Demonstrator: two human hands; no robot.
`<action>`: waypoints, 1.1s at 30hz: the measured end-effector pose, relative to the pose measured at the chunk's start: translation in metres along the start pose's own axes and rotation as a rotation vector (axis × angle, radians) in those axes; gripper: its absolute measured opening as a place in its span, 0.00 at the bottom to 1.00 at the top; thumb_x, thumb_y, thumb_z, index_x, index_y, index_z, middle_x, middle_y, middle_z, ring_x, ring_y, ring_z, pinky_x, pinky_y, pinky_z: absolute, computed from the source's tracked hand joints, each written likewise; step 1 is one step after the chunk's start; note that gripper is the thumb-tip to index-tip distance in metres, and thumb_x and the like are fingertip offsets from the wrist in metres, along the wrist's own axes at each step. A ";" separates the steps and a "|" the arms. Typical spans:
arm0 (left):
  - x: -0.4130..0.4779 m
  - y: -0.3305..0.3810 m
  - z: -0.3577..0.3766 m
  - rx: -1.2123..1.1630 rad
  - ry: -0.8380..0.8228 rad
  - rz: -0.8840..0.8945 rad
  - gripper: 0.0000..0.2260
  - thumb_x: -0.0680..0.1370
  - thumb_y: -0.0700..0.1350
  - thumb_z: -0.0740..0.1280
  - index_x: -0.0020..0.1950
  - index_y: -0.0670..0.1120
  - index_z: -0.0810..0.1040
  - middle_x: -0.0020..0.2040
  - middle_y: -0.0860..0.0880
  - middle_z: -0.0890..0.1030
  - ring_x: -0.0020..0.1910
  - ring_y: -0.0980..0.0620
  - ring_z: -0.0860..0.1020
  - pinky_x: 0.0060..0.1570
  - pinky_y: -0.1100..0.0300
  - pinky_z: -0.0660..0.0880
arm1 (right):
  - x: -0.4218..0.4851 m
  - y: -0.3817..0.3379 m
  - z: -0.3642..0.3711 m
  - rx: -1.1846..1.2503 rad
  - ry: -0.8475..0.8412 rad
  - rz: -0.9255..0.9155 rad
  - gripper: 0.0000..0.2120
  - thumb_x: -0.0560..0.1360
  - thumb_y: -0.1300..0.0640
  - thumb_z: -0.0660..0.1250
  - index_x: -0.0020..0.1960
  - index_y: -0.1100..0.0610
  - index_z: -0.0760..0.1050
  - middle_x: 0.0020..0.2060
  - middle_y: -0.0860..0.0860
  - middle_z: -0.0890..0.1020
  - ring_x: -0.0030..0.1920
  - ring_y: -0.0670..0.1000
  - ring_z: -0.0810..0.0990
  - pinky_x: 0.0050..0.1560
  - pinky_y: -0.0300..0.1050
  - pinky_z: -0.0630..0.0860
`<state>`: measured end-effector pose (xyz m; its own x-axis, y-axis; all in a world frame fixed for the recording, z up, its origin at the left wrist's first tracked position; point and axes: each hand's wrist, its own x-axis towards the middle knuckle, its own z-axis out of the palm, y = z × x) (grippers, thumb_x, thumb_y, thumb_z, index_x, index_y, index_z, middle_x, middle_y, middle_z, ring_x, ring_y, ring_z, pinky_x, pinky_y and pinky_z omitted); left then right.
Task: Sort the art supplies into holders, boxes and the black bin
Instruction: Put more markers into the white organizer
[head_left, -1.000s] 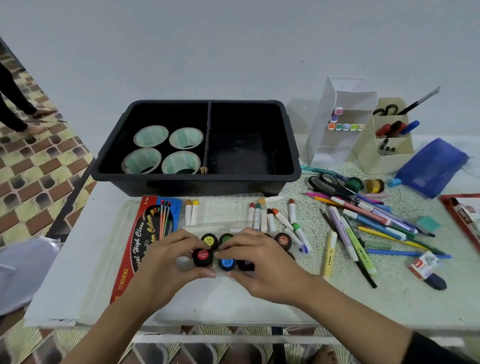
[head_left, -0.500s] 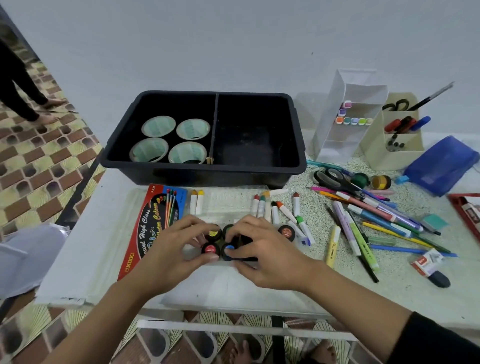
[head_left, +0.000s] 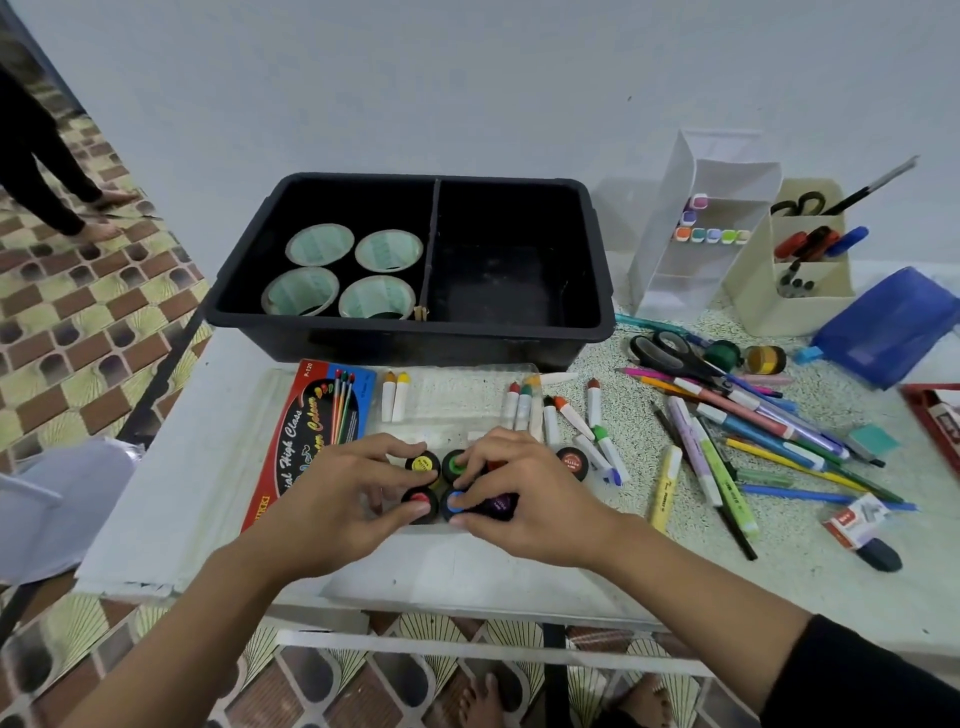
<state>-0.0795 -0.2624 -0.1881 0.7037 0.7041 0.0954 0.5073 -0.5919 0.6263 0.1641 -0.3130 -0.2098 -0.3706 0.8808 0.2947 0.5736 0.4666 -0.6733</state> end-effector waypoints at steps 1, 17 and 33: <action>0.000 -0.001 -0.001 0.010 -0.004 0.006 0.17 0.74 0.59 0.71 0.60 0.54 0.85 0.59 0.62 0.77 0.54 0.70 0.77 0.51 0.75 0.73 | 0.000 -0.001 0.000 0.021 -0.003 0.020 0.07 0.71 0.50 0.78 0.46 0.52 0.87 0.43 0.44 0.81 0.53 0.47 0.77 0.56 0.49 0.73; 0.071 0.018 0.015 0.194 0.068 -0.006 0.10 0.80 0.47 0.68 0.61 0.54 0.81 0.56 0.58 0.77 0.58 0.56 0.72 0.59 0.58 0.70 | -0.005 0.017 -0.059 -0.019 0.428 0.335 0.05 0.75 0.63 0.72 0.46 0.54 0.84 0.40 0.43 0.83 0.43 0.44 0.80 0.46 0.34 0.72; 0.108 0.024 0.024 0.160 0.016 -0.050 0.03 0.78 0.51 0.71 0.48 0.53 0.83 0.48 0.61 0.78 0.50 0.62 0.76 0.53 0.60 0.74 | -0.007 0.068 -0.076 -0.138 0.113 0.112 0.10 0.74 0.62 0.69 0.50 0.54 0.86 0.49 0.43 0.84 0.52 0.38 0.75 0.58 0.39 0.71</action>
<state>0.0209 -0.2098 -0.1813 0.6683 0.7396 0.0798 0.6154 -0.6099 0.4993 0.2612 -0.2809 -0.2062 -0.2184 0.9277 0.3027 0.7044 0.3645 -0.6090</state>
